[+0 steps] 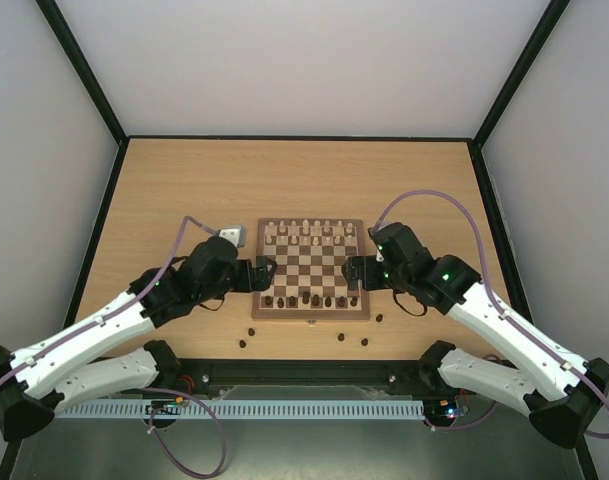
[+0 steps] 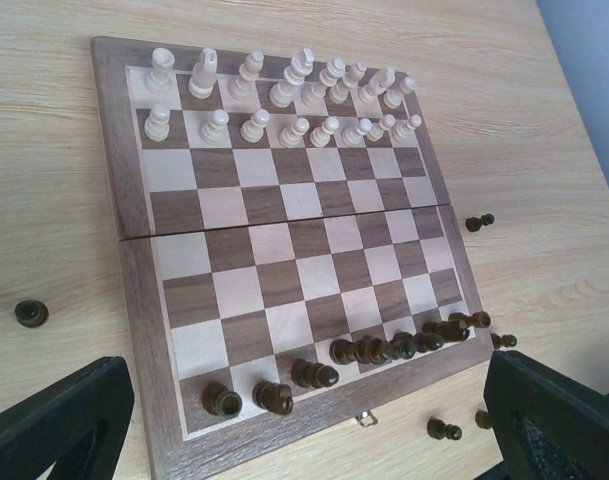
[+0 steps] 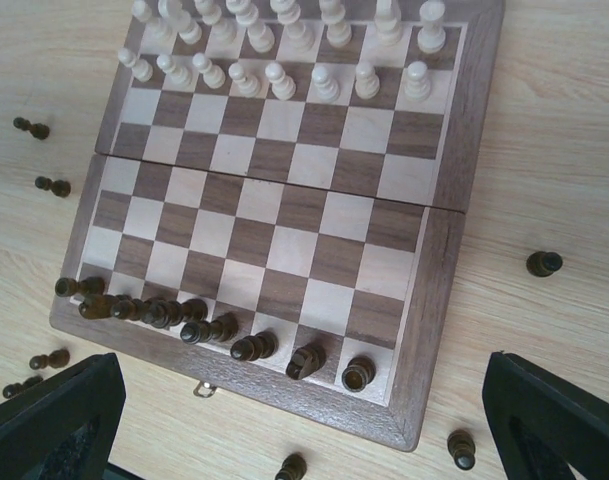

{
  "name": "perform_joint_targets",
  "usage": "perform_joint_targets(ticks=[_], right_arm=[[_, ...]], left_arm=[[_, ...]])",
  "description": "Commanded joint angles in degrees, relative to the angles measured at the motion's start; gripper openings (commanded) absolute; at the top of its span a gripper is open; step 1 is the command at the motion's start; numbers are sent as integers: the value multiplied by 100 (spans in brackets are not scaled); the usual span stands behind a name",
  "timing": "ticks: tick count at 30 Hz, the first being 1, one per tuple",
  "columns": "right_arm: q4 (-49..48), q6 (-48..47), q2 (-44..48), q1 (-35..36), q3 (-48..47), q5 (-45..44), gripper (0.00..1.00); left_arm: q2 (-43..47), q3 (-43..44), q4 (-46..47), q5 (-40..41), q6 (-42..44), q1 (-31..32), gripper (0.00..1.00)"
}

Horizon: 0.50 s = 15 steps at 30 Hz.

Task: Set up the chess pieces on the board
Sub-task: Pick up the chess piece at the center of the board.

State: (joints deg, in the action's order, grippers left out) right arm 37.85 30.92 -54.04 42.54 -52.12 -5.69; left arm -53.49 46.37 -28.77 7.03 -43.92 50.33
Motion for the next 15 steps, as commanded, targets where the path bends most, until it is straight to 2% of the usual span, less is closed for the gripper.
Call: perform_joint_targets(ticks=[1,8,10,15], right_arm=[[284,190,100,-23,-24,-342,99],[442,512,-306,-196,6,-608,99],[375,512,-379,-476,61,-560,100],[51,382,-737,-1348,304,-47,95]], left_arm=[[523,-331,-104,-113,-105,-22,99],[1291,-623,-142,-236,-253,-6,99],[1380,-622,-198,-226,-225,-6,99],[1341,-581,-256,-360,-57,-6,99]])
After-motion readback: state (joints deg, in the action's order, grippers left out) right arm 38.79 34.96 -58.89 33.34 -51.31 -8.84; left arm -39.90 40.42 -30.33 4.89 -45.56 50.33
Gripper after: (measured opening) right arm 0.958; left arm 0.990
